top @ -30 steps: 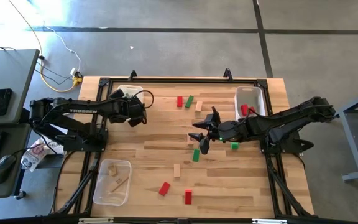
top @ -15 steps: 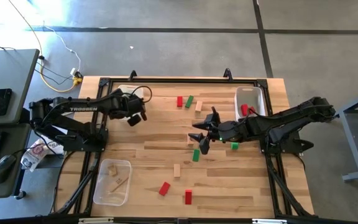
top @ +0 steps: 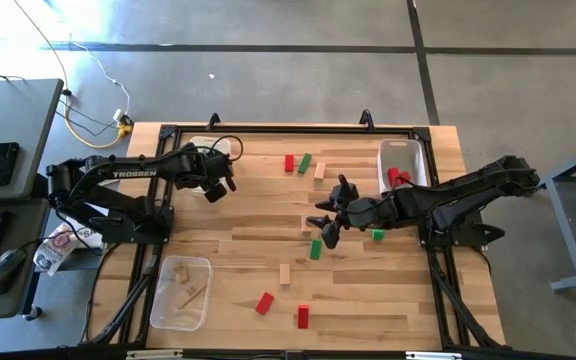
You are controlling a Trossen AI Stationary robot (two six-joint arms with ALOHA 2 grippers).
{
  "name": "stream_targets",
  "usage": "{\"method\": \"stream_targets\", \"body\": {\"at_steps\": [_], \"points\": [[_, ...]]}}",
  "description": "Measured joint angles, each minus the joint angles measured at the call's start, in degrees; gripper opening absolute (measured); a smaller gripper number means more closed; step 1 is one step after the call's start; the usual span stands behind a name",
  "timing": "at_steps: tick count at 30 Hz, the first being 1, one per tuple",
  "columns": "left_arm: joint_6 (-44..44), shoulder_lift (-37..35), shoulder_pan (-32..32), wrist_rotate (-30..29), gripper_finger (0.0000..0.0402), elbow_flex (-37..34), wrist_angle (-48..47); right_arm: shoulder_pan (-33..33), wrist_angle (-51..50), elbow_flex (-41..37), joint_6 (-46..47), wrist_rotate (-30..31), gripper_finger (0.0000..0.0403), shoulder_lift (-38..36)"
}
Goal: Sort & place blocks by color
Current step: Put the brown block into the transparent bin
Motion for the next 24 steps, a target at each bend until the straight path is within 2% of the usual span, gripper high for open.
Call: {"method": "stream_targets", "body": {"at_steps": [8,17,24], "points": [[0.01,0.02,-0.02,-0.10,0.0199,0.32,-0.24,0.00,-0.06,0.00,-0.20,2.27,0.0225,0.00],[3.23,-0.07,-0.94,-0.26,0.0200,5.56,-0.93,0.00,3.14,0.00,-4.06,5.30,0.0225,0.02],[3.48,-0.42,-4.80,-0.27,0.0200,10.32,-0.98,-1.04,8.62,0.00,-9.17,3.48,0.0224,0.02]]}}
